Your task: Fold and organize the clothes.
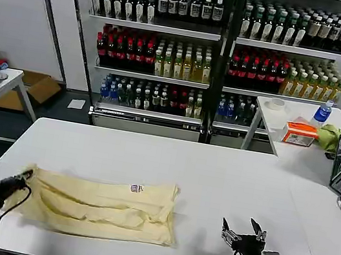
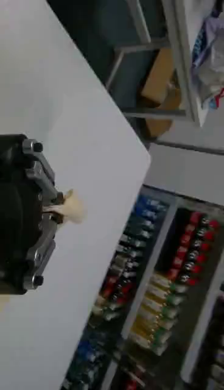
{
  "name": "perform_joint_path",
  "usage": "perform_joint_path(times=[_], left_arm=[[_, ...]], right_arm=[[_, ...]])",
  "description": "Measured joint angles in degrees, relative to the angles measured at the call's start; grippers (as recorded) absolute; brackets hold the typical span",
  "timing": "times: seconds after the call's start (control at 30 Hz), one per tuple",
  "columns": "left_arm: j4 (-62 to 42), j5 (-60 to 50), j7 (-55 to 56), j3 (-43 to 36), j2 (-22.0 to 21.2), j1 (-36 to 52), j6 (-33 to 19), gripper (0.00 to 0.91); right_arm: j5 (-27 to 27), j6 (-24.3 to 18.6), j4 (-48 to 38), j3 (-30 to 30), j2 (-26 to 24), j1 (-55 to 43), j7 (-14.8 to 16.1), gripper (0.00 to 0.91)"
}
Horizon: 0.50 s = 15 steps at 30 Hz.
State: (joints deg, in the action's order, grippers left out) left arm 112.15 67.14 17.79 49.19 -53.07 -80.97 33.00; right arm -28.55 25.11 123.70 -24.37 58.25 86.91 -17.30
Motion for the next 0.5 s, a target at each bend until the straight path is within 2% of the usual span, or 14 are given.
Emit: perform_joint_path(times=[0.27, 0.5], left_arm=[[3.8, 9.6, 2.3, -1.6, -1.5, 2.7, 0.1, 0.030], [5.4, 15.0, 4.3, -6.7, -5.7, 5.8, 0.1, 0.030]], right_arm=[[0.0, 0.2, -0.5, 0.1, -0.3, 0.0, -0.1, 0.907], [0.0, 0.3, -1.1, 0.4, -0.2, -0.2, -0.2, 0.907]])
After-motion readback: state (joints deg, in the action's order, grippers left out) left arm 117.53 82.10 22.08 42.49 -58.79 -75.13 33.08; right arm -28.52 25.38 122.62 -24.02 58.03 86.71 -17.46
